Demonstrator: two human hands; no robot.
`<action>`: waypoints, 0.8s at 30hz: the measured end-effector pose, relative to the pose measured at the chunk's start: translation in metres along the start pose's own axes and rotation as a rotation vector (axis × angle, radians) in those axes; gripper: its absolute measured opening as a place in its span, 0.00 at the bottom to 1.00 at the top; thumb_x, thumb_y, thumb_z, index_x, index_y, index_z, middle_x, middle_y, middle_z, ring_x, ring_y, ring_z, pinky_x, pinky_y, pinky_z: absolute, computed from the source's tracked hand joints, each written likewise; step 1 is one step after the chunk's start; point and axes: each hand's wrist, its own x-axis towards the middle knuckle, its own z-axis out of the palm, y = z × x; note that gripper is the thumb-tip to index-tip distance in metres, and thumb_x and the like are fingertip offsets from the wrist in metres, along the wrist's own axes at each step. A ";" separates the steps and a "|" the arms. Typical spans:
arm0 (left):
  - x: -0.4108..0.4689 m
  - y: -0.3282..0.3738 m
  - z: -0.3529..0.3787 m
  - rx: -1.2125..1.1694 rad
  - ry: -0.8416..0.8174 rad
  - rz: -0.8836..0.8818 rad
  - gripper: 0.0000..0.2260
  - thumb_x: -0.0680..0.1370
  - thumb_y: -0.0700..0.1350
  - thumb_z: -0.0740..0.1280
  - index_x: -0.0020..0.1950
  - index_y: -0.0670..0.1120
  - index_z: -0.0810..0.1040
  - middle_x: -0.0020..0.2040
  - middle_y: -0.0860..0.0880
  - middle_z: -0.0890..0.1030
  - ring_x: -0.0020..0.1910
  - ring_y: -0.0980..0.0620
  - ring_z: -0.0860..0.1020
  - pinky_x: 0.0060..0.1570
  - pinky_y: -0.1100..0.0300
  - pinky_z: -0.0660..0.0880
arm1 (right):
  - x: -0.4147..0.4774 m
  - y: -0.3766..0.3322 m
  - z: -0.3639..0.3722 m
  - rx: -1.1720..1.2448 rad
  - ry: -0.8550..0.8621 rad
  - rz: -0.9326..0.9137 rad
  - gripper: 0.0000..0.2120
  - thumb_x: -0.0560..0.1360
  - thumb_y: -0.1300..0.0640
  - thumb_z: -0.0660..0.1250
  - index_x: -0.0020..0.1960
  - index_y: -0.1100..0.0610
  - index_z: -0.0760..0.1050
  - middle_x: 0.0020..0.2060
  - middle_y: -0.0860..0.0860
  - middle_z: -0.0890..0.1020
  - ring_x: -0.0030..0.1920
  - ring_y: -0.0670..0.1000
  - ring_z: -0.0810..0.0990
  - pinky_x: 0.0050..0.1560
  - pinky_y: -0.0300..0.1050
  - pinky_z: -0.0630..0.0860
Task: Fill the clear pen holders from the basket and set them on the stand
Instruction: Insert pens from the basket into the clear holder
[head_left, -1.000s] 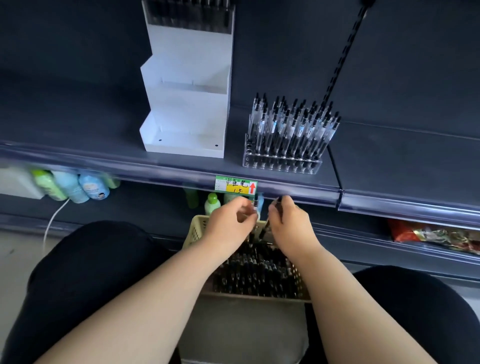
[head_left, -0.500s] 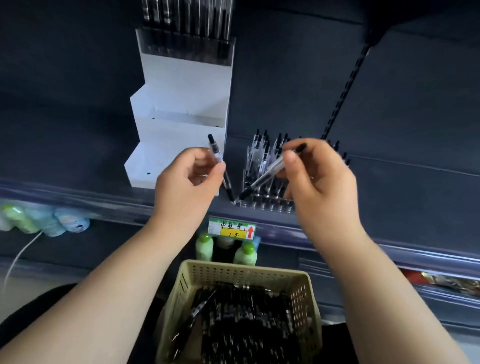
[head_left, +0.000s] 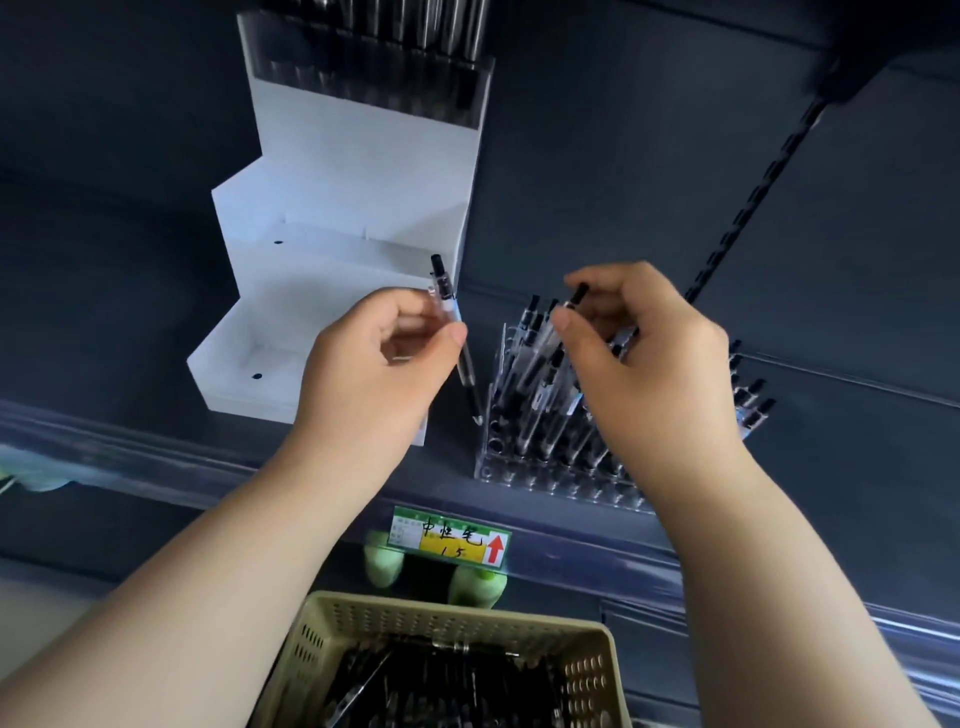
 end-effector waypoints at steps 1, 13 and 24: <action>0.001 0.000 0.000 0.005 -0.005 0.003 0.06 0.73 0.44 0.71 0.41 0.56 0.80 0.41 0.58 0.83 0.40 0.58 0.81 0.48 0.59 0.77 | 0.000 0.001 0.002 -0.015 -0.009 0.005 0.08 0.74 0.54 0.68 0.52 0.45 0.75 0.37 0.37 0.76 0.44 0.41 0.76 0.39 0.29 0.69; 0.002 0.006 0.006 0.061 -0.003 0.012 0.06 0.72 0.44 0.71 0.40 0.55 0.78 0.39 0.62 0.82 0.36 0.66 0.79 0.38 0.76 0.71 | 0.002 0.007 0.009 -0.197 0.046 -0.150 0.04 0.70 0.63 0.72 0.43 0.55 0.81 0.35 0.48 0.81 0.43 0.52 0.77 0.43 0.43 0.73; -0.003 0.010 0.009 0.043 -0.036 0.038 0.08 0.72 0.41 0.72 0.41 0.55 0.78 0.40 0.63 0.82 0.37 0.67 0.78 0.38 0.78 0.69 | -0.004 0.006 0.010 -0.323 -0.015 -0.235 0.10 0.73 0.58 0.64 0.50 0.56 0.83 0.46 0.52 0.83 0.47 0.58 0.77 0.48 0.54 0.75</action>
